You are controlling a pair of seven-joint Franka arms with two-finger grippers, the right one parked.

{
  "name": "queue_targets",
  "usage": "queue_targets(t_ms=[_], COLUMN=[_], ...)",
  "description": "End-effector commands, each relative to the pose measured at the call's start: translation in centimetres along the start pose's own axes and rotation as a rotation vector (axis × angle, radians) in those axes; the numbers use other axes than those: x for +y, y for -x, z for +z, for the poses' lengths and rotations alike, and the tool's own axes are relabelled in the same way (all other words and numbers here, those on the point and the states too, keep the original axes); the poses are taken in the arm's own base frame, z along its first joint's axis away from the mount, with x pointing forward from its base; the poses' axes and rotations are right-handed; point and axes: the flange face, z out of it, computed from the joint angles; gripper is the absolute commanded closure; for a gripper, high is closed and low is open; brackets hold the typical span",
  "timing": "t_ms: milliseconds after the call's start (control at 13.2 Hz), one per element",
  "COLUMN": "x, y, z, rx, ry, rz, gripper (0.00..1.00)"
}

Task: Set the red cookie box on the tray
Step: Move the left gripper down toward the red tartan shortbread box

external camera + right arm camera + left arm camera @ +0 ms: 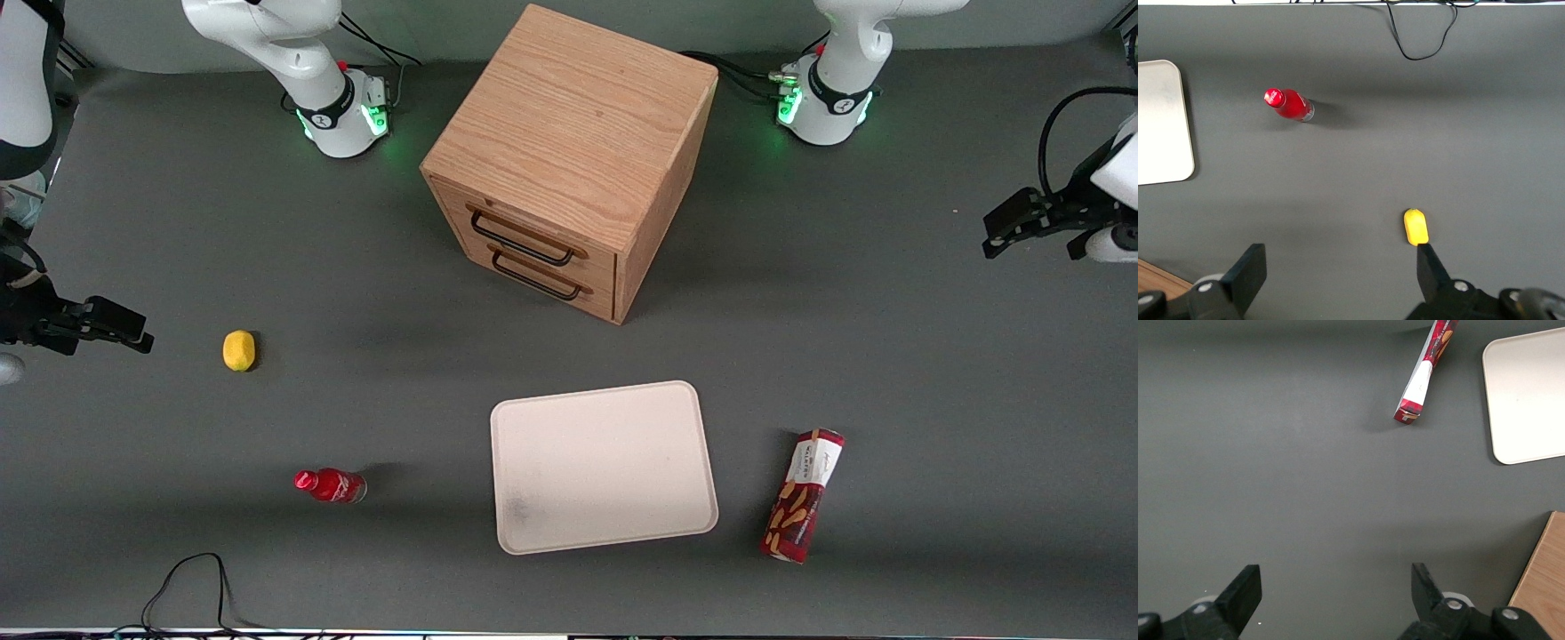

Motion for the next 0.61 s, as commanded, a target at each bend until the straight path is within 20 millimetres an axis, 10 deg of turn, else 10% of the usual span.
queue_targets(t_ms=[0, 530], x=[-0.1, -0.1], y=[0.4, 0.3], z=[-0.6, 3.2], rx=[0.011, -0.160], ry=[-0.020, 0.004], rz=[0.000, 0.048], gripper=[0.00, 0.00])
